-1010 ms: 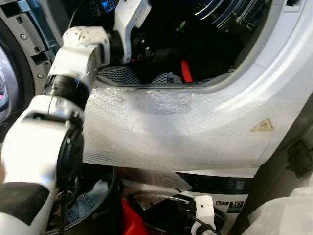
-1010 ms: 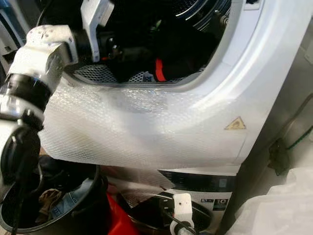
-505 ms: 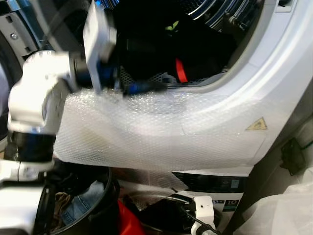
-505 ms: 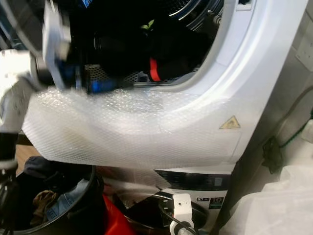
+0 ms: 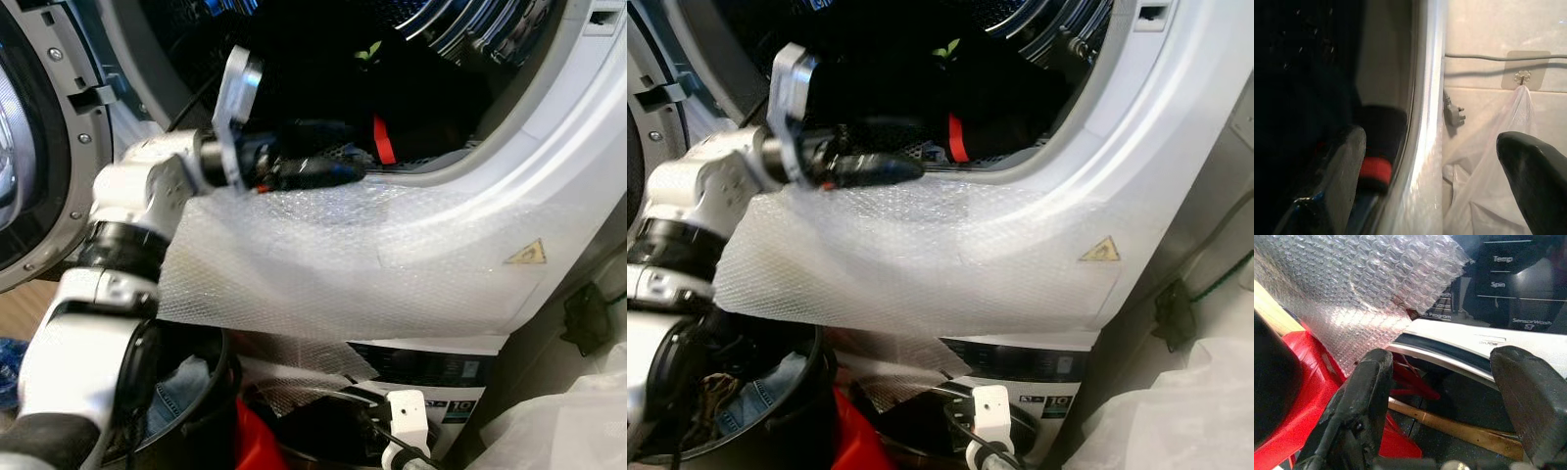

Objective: Clothes washing

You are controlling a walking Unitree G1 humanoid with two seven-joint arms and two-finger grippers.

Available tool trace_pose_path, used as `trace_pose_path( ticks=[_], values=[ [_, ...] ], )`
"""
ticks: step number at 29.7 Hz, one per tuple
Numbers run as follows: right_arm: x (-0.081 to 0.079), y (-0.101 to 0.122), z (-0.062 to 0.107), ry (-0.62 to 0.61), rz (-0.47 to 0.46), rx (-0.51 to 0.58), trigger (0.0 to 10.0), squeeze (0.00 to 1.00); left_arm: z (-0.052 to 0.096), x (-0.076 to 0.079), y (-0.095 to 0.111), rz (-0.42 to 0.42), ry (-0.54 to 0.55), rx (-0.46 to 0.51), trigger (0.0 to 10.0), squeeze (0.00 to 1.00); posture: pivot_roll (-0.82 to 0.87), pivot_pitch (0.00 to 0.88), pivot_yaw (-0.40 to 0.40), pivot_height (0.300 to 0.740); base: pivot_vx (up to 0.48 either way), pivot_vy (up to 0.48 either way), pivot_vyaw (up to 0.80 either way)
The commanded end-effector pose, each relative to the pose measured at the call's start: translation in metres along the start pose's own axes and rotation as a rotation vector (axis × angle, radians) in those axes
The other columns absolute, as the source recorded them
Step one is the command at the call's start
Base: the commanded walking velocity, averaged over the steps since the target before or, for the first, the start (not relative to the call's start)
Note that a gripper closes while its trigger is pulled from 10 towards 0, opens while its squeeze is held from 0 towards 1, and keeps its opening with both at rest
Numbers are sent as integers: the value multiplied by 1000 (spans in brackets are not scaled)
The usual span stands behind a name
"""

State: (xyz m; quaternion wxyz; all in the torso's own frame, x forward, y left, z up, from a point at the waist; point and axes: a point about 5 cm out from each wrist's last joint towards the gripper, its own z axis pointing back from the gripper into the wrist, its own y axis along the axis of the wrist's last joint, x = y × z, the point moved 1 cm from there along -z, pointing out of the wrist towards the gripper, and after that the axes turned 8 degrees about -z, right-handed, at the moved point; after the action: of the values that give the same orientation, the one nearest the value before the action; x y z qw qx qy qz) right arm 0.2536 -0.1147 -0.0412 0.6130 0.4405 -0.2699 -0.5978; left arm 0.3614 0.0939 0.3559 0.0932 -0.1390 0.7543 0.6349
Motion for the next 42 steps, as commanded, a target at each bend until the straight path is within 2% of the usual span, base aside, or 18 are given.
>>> trace_pose_path(
  ticks=[1,4,6,8,11,13,18,19,21,25,26,29,35,37,42],
  values=[
    [-1,-1,1,2,-3,3,10000,0,-8,-8,0,-31,53,-39,10000,0,-112,0,98,740,0,0,0],
    [2,-1,2,-10,-6,8,10000,0,-25,-17,0,-55,125,-66,10000,0,-121,0,107,740,0,0,0],
    [2,-2,2,-12,-7,5,10000,0,-32,-26,1,-85,241,-98,10000,0,-130,0,113,740,0,0,0],
    [2,-3,2,-11,-7,5,10000,0,-34,-29,1,-93,261,-106,10000,0,-130,0,113,740,0,0,0],
    [4,-5,4,-20,-7,5,10000,0,-43,-42,3,-187,415,-218,10000,0,-159,0,125,740,0,0,0],
    [5,-5,5,-21,-7,5,10000,0,-44,-43,4,-197,430,-226,10000,0,-161,0,125,740,0,0,0],
    [8,-8,7,-31,-7,4,10000,0,-52,-49,2,-237,545,-302,10000,0,-187,0,130,740,0,0,0],
    [8,-11,9,-32,-6,2,10000,0,-52,-51,-3,-251,615,-346,10000,0,-207,0,137,740,0,0,0],
    [9,-12,10,-36,-6,0,10000,0,-51,-53,-7,-252,663,-368,10000,0,-212,0,138,740,0,0,0],
    [12,-13,12,-50,-11,2,10000,0,-52,-53,-10,-284,664,-387,10000,0,-240,0,148,740,0,0,0],
    [14,-14,13,-54,-12,4,10000,0,-50,-53,-13,-308,678,-408,10000,0,-253,0,151,740,0,0,0],
    [15,-15,15,-56,-10,6,10000,0,-45,-56,-17,-298,750,-419,10000,0,-265,0,150,740,0,0,0],
    [20,-22,21,-72,-10,2,10000,0,-32,-63,-13,-306,871,-404,10000,0,-294,0,148,740,0,0,0],
    [22,-25,23,-78,-9,-1,10000,0,-16,-68,-10,-309,975,-417,10000,0,-301,0,148,740,0,0,0],
    [24,-26,25,-83,-7,-3,10000,0,6,-73,-9,-314,1081,-436,10000,0,-310,0,148,740,0,0,0]
  ],
)
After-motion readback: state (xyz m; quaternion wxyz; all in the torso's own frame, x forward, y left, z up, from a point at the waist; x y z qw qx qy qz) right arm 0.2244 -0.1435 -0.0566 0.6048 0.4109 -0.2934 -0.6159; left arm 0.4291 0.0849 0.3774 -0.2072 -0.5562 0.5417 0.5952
